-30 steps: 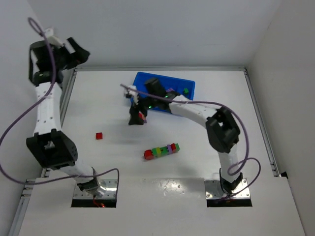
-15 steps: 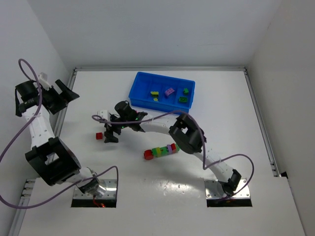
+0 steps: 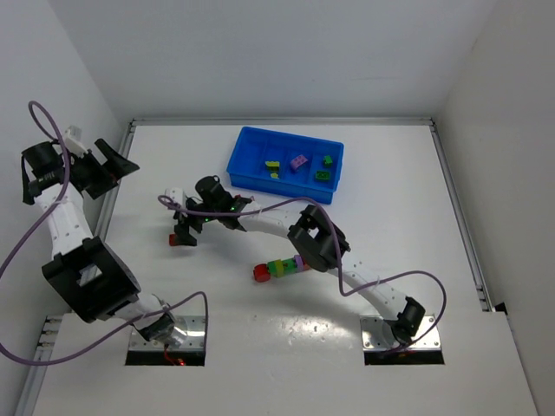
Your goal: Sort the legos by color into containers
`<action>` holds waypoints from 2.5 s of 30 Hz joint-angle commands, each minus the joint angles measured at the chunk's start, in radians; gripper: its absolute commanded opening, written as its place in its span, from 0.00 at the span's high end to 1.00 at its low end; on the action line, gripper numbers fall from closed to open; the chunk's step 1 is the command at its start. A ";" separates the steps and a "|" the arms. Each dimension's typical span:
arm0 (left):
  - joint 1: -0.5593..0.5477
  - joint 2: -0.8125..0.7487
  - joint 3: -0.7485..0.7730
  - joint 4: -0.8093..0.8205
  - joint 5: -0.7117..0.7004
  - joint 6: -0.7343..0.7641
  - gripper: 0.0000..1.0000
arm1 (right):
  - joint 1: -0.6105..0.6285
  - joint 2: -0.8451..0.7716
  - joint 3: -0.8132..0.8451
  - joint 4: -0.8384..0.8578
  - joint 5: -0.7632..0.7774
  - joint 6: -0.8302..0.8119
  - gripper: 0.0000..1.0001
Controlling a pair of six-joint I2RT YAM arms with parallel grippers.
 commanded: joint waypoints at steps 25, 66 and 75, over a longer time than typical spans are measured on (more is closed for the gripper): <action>0.050 0.048 0.042 -0.004 0.083 -0.007 0.00 | 0.056 0.001 -0.125 0.140 0.080 0.016 0.62; -0.739 0.161 0.120 -0.034 -0.187 0.466 0.00 | -0.421 -0.041 0.120 -0.126 0.415 0.300 0.78; -0.775 0.321 0.161 -0.108 -0.254 0.682 0.00 | -0.443 -0.165 -0.037 -0.136 0.414 0.277 0.51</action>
